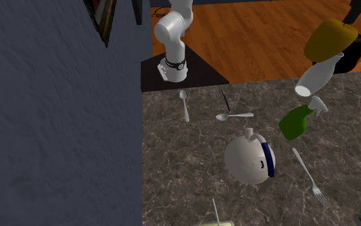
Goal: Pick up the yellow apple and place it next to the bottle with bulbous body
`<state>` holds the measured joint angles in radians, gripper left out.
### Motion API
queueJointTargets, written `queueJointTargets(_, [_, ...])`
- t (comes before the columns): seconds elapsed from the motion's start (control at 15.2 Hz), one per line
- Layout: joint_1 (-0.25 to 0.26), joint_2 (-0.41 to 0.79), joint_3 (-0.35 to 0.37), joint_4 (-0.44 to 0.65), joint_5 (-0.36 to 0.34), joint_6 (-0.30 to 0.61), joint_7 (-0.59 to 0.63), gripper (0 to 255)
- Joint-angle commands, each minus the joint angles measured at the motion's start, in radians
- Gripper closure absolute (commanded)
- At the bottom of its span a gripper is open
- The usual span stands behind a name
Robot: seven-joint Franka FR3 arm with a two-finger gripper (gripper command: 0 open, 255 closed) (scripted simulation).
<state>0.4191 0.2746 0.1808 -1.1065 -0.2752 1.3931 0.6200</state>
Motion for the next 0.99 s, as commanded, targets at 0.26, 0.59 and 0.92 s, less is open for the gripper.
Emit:
queueJointTargets(0.26, [0.109, 0.182, 0.022, 0.267, -0.049, -0.108, 0.079, 255])
queueJointTargets(0.59, [0.081, 0.108, 0.028, 0.078, -0.029, 0.005, 0.102, 255])
queueJointTargets(0.92, [0.065, 0.064, 0.029, -0.058, -0.017, 0.096, 0.119, 255])
